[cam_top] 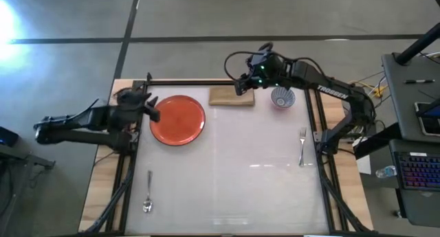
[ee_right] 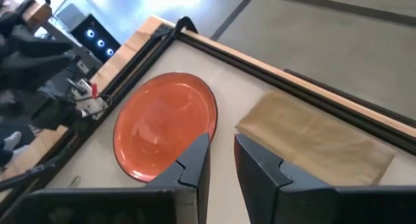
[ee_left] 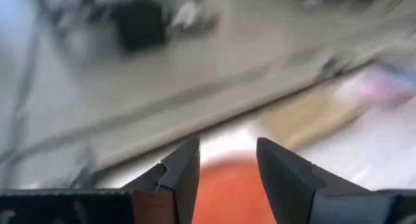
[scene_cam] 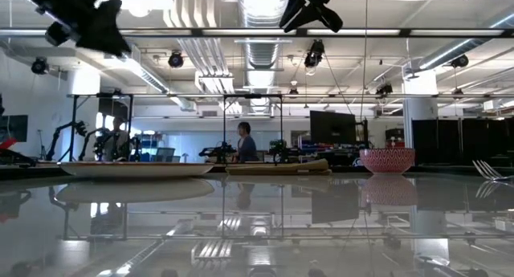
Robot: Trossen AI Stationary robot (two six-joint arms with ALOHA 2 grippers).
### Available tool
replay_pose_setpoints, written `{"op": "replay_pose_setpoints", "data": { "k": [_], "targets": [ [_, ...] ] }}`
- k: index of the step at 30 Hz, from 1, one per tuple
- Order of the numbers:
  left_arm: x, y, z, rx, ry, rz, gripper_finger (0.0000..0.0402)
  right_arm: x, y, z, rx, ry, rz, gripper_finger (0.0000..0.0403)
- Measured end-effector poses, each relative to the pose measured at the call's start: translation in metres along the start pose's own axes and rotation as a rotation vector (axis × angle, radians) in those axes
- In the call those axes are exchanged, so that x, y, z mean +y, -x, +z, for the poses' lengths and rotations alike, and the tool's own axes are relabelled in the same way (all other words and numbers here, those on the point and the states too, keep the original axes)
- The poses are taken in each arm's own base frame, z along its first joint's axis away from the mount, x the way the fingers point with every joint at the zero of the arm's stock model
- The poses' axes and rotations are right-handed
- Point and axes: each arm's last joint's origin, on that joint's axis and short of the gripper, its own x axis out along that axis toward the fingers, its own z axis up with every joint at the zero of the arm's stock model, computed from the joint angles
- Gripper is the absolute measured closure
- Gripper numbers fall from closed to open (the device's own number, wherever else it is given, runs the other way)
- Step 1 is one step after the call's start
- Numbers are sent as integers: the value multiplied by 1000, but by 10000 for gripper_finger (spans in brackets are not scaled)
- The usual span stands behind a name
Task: Set table place
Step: Move the orange plate from the top left of the table to the middle of the table
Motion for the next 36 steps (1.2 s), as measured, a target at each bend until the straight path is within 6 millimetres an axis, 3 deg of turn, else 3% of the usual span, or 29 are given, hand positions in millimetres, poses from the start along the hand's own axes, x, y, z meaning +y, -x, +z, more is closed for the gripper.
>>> {"op": "replay_pose_setpoints", "data": {
  "k": [5,12,17,20,24,32,36],
  "targets": [
    [19,-30,-13,349,-26,142,282,-2,-4,-4,15,22,-9,338],
    [43,-86,-4,462,29,186,300,-4,-9,-8,30,12,-30,340],
    [65,-128,-3,619,135,105,349,-7,-13,-13,48,-23,-51,353],
    [62,-141,-14,730,148,101,391,-8,-15,-15,55,-40,-66,364],
    [62,-155,-26,830,166,110,395,-9,-15,-16,59,-44,-82,373],
    [62,-167,-21,738,335,203,400,-9,-15,-17,59,-43,-81,375],
    [64,-179,-29,772,430,248,401,-9,-15,-17,57,-44,-79,374]
  ]
}}
